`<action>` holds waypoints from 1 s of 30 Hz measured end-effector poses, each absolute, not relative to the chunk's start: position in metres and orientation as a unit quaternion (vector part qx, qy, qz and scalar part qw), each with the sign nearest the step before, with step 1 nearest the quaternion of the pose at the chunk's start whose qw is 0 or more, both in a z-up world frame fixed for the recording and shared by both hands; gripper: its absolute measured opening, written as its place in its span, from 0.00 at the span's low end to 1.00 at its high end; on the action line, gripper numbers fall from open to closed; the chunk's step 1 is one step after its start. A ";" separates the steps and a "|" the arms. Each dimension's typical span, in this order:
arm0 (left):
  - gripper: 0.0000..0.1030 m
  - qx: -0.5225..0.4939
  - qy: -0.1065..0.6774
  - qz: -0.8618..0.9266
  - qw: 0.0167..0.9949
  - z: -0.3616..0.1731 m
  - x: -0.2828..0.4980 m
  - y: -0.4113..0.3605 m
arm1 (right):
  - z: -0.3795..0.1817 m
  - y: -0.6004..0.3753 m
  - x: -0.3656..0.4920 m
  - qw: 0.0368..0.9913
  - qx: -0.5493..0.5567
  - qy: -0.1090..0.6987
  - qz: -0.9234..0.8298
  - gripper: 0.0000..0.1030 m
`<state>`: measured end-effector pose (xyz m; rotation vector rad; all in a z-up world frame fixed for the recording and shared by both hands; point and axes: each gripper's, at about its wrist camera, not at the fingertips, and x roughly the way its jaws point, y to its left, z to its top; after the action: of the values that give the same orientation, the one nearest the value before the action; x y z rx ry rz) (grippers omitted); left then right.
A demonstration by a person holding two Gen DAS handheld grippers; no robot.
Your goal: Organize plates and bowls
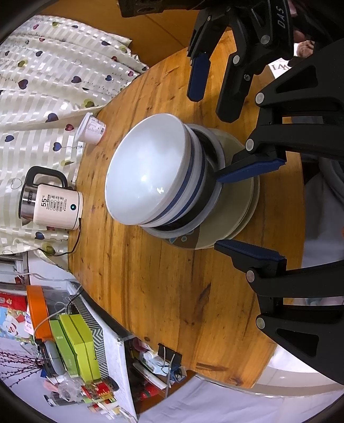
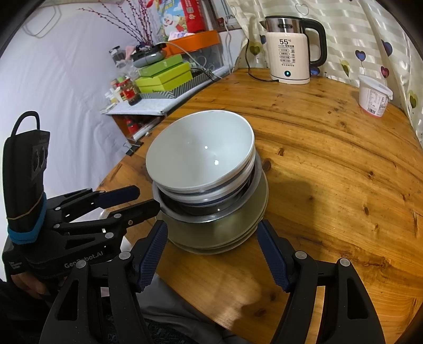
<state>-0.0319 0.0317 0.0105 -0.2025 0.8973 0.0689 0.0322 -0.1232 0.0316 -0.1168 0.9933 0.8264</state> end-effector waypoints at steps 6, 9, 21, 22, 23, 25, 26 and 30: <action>0.45 -0.097 0.429 0.036 0.897 0.012 -0.033 0.031 | 0.032 -0.123 0.031 0.798 -0.055 0.461 0.385 0.69; 0.45 -0.094 0.429 0.037 0.898 0.013 -0.033 0.030 | 0.032 -0.123 0.031 0.797 -0.055 0.462 0.385 0.69; 0.45 -0.096 0.432 0.040 0.896 0.012 -0.035 0.030 | 0.032 -0.123 0.032 0.797 -0.054 0.462 0.385 0.69; 0.45 -0.096 0.432 0.040 0.896 0.012 -0.035 0.030 | 0.032 -0.123 0.031 0.797 -0.054 0.462 0.385 0.69; 0.45 -0.096 0.431 0.039 0.896 0.013 -0.035 0.030 | 0.032 -0.124 0.032 0.797 -0.054 0.462 0.385 0.69; 0.45 -0.096 0.431 0.039 0.896 0.013 -0.035 0.030 | 0.032 -0.123 0.032 0.797 -0.054 0.462 0.385 0.69; 0.45 -0.097 0.430 0.039 0.897 0.013 -0.035 0.030 | 0.032 -0.124 0.032 0.797 -0.054 0.462 0.385 0.69; 0.45 -0.094 0.427 0.039 0.899 0.015 -0.036 0.029 | 0.032 -0.123 0.032 0.798 -0.055 0.461 0.385 0.69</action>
<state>-0.0364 0.0291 0.0146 -0.1946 0.8839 0.0811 0.0317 -0.1234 0.0318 -0.1171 0.9903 0.8265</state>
